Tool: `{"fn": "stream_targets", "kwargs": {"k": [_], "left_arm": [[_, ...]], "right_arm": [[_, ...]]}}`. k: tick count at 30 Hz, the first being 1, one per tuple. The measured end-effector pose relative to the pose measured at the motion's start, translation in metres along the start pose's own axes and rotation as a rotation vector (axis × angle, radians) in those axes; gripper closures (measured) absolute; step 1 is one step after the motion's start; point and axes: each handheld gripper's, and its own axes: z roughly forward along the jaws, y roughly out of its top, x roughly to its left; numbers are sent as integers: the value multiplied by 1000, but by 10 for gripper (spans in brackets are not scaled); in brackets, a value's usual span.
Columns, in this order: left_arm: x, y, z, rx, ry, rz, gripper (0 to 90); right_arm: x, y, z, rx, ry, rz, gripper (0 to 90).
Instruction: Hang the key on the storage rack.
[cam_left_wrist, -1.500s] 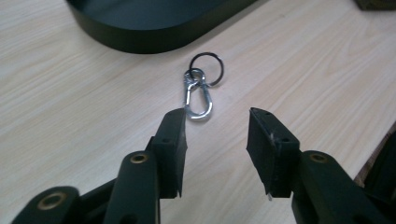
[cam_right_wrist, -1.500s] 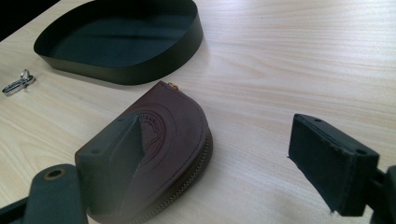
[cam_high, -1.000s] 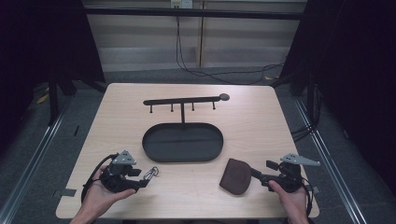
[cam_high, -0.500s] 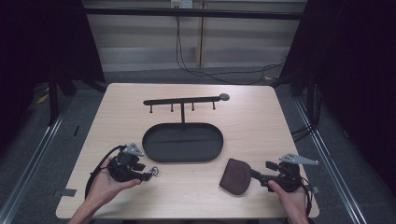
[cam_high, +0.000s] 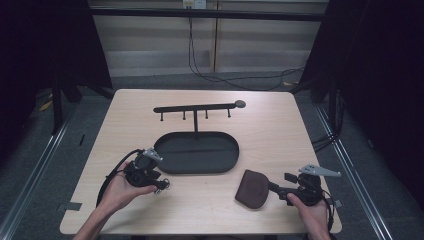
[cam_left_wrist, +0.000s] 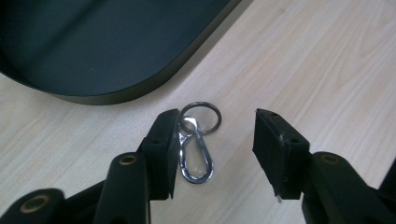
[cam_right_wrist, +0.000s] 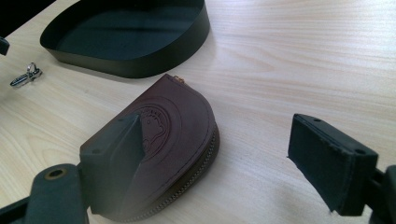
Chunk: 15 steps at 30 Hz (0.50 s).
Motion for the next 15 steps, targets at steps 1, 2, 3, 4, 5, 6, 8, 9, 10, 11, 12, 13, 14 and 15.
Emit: {"fn": "stream_targets", "kwargs": {"k": [1, 2, 3, 4, 5, 6, 8, 9, 10, 11, 12, 13, 14, 15], "left_arm": [[1, 1, 2, 12, -1, -5, 495], [2, 2, 4, 24, -4, -7, 489], [3, 2, 6, 25, 9, -12, 486], [4, 3, 8, 32, 17, -14, 485], [5, 4, 10, 41, 8, -10, 484], [7, 5, 12, 41, 7, -9, 488], [9, 7, 16, 53, 3, -15, 491], [9, 7, 16, 53, 3, -15, 492], [10, 9, 19, 61, -1, -9, 493], [9, 10, 20, 67, -1, -15, 492], [9, 11, 21, 71, -8, -12, 490], [7, 12, 23, 81, -2, -13, 488], [6, 13, 24, 96, 9, -6, 486], [6, 13, 24, 96, 9, -6, 487]], "right_arm": [[0, 0, 0, 0, 1, 0, 180], [0, 0, 0, -1, 1, 1, 179], [0, 0, 0, 1, -1, 4, 179], [0, 0, 0, 3, -1, 7, 175], [-1, 0, 1, 4, -2, 11, 174], [-1, 0, 1, 3, -1, 16, 174], [-1, 0, 1, 3, -2, 13, 174], [-1, 0, 1, 4, -2, 13, 174], [-1, 0, 1, 5, -1, 12, 174], [-1, 0, 0, 4, -1, 12, 174], [-1, 0, 0, 3, -2, 12, 174], [-1, 0, 0, 5, -1, 12, 174], [-1, 0, 1, 9, -2, 15, 174], [-1, 0, 1, 9, -2, 15, 174]]}}
